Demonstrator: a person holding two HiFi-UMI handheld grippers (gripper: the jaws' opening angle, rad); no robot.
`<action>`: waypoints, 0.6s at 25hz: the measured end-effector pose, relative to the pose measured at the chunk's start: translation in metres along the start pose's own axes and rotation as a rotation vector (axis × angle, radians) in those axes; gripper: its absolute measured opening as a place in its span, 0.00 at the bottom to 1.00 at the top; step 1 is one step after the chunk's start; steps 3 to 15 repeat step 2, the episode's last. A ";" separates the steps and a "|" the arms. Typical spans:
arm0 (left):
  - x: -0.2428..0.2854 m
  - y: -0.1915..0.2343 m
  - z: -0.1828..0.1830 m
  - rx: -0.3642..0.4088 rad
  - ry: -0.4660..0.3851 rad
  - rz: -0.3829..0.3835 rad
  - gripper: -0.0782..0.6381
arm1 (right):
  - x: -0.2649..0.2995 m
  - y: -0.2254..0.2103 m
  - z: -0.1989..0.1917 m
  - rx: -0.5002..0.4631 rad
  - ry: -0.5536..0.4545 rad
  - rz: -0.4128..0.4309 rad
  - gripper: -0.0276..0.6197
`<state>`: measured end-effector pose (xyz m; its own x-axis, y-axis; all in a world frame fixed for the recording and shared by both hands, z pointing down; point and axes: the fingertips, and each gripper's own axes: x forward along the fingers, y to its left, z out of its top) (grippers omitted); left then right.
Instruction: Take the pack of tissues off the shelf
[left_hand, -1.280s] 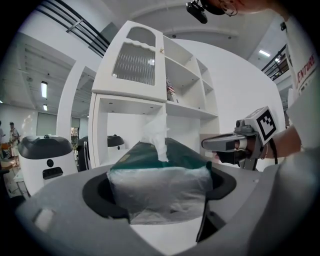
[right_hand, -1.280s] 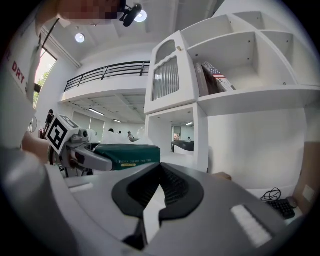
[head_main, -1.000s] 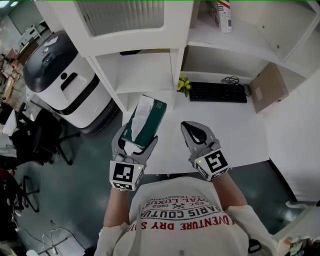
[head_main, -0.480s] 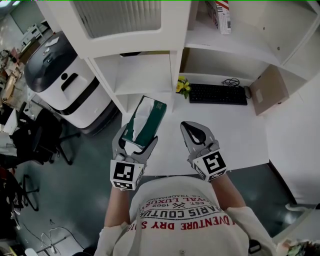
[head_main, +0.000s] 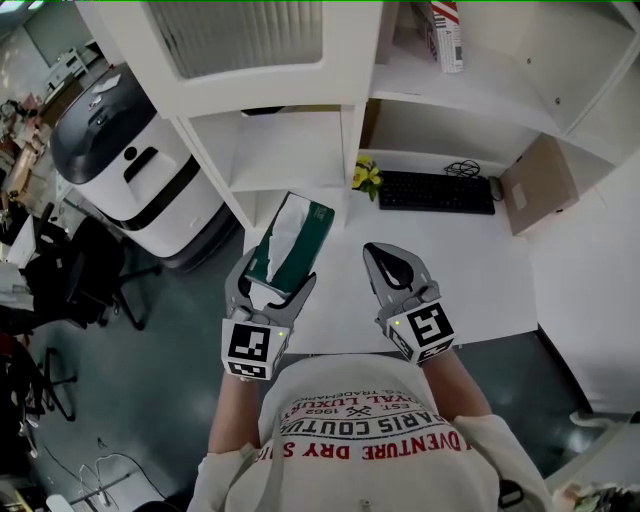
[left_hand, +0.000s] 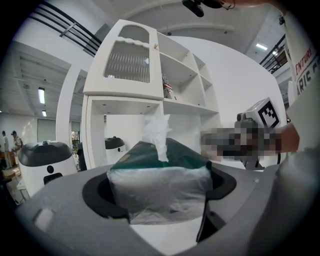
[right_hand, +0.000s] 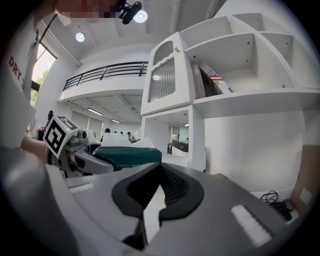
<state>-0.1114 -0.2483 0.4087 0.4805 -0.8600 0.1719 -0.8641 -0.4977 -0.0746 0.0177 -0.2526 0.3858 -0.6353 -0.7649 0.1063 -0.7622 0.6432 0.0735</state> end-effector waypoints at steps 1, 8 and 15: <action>0.001 0.000 0.000 -0.002 -0.001 0.000 0.72 | 0.001 -0.001 -0.001 0.008 0.002 -0.002 0.04; 0.001 0.001 0.001 -0.004 -0.002 0.000 0.72 | 0.001 -0.002 -0.002 0.015 0.004 -0.004 0.04; 0.001 0.001 0.001 -0.004 -0.002 0.000 0.72 | 0.001 -0.002 -0.002 0.015 0.004 -0.004 0.04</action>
